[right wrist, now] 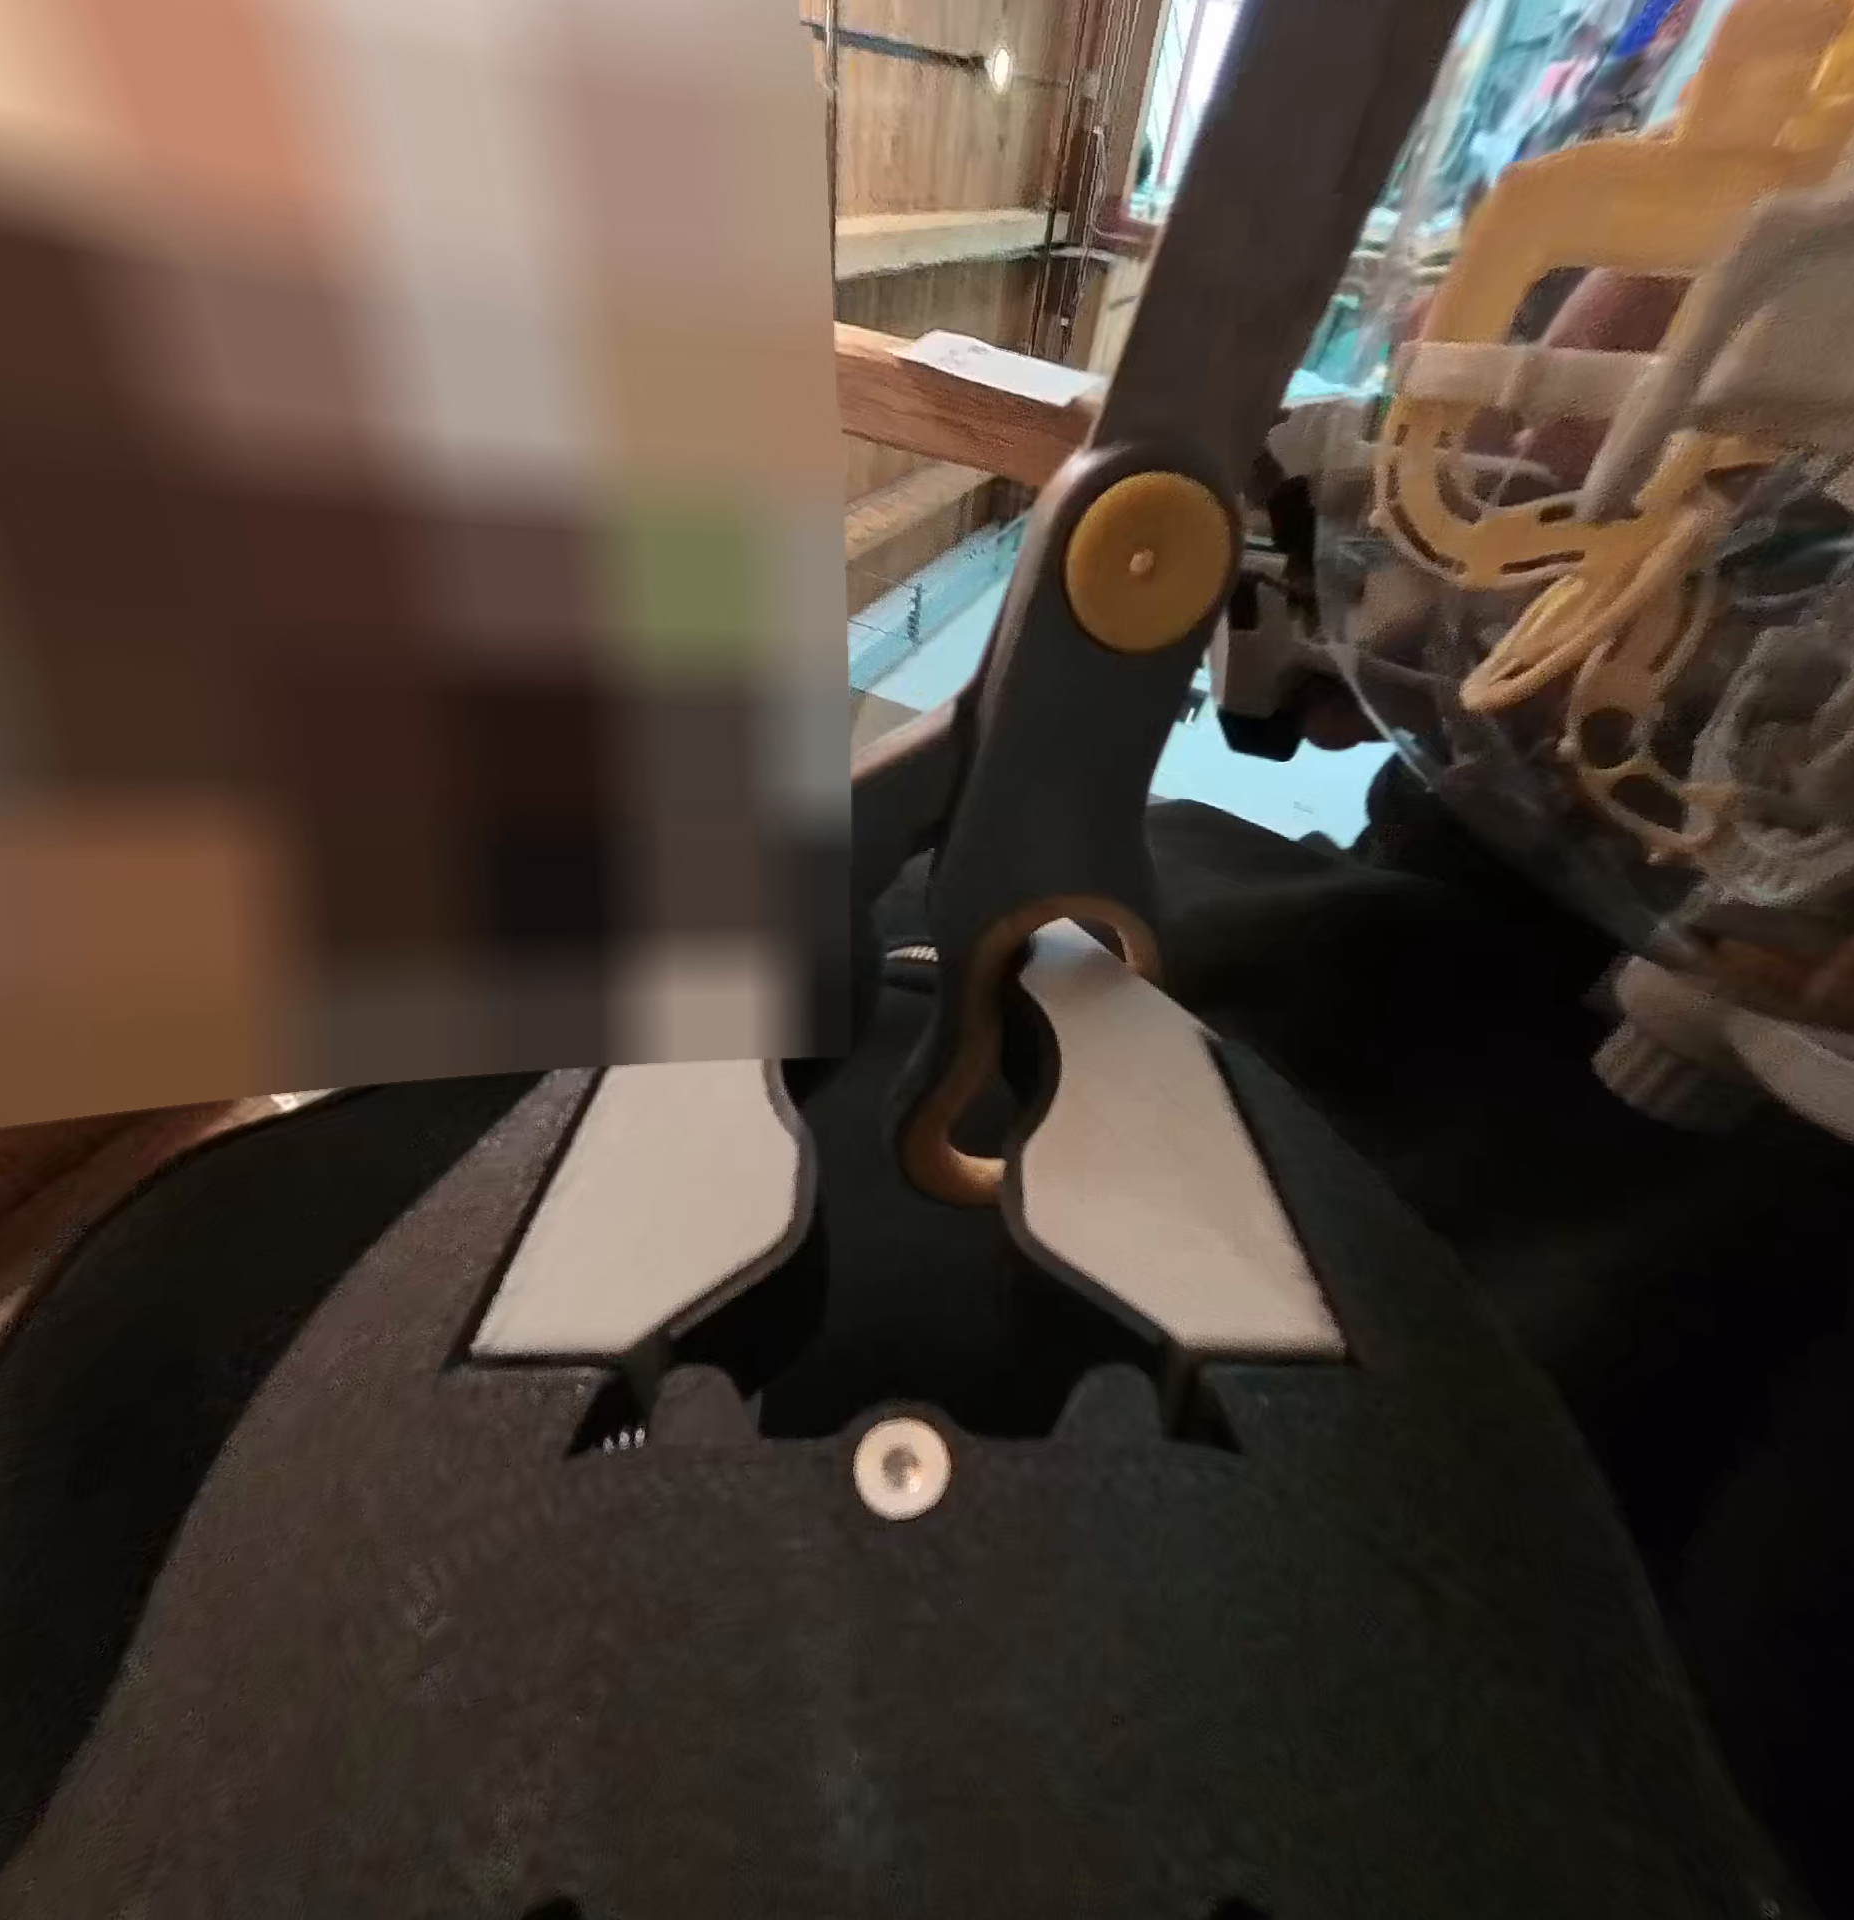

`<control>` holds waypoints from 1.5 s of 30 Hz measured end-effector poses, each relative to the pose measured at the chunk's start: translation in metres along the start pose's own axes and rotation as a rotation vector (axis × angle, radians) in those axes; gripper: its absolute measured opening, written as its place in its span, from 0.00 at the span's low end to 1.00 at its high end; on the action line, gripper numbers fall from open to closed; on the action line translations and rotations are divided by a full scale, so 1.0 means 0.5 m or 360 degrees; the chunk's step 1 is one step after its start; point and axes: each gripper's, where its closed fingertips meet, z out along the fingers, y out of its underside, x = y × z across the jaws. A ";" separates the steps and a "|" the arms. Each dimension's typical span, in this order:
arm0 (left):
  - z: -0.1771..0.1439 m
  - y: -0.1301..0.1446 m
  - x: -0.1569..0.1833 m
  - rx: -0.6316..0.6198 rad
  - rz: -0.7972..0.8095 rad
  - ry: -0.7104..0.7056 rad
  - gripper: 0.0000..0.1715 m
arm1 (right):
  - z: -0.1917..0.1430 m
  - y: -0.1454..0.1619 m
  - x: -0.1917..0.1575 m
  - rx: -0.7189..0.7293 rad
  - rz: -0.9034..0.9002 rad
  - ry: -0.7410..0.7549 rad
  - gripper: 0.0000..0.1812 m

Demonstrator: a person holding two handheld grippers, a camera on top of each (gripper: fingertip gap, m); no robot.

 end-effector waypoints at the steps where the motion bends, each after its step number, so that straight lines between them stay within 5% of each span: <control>1: -0.008 0.002 0.001 -0.0018 -0.0006 -0.0032 0.10 | 0.003 0.003 0.000 -0.0024 -0.0018 -0.0004 0.14; 8: -0.070 0.029 0.001 -0.0328 0.0511 -0.0201 0.10 | 0.017 0.020 -0.004 -0.0159 -0.0016 -0.0169 0.13; 10: -0.098 0.028 -0.028 -0.0417 0.0553 -0.0341 0.21 | 0.012 0.019 0.006 -0.0172 -0.0066 -0.0144 0.12; 13: -0.138 -0.008 -0.037 -0.0241 0.0140 -0.0327 0.20 | -0.004 0.011 0.019 -0.0157 -0.0106 -0.0100 0.12; 16: -0.148 -0.002 -0.076 -0.0059 -0.0746 -0.0371 0.20 | 0.000 0.033 0.046 -0.0268 -0.0205 0.0045 0.12; 18: -0.124 0.013 -0.062 0.0041 -0.1369 -0.0191 0.24 | 0.005 0.040 0.067 -0.0300 -0.0269 0.0137 0.12; 20: -0.100 0.037 -0.046 0.0051 -0.1678 -0.0089 0.24 | 0.006 0.044 0.089 -0.0317 -0.0329 0.0226 0.12; 25: -0.092 0.086 -0.053 -0.0086 -0.1590 -0.0281 0.24 | -0.006 0.054 0.147 -0.0396 -0.0510 0.0483 0.12; 31: -0.050 0.131 -0.009 -0.0252 -0.1562 -0.0213 0.24 | 0.009 0.072 0.192 -0.0536 -0.0665 0.0590 0.12; 41: -0.061 0.138 -0.019 -0.0036 -0.1854 -0.0129 0.24 | 0.038 0.043 0.184 -0.0371 -0.0648 0.0356 0.11; 45: -0.055 0.117 -0.046 0.0213 -0.1882 -0.0132 0.28 | 0.037 0.036 0.190 -0.0388 -0.0654 0.0341 0.12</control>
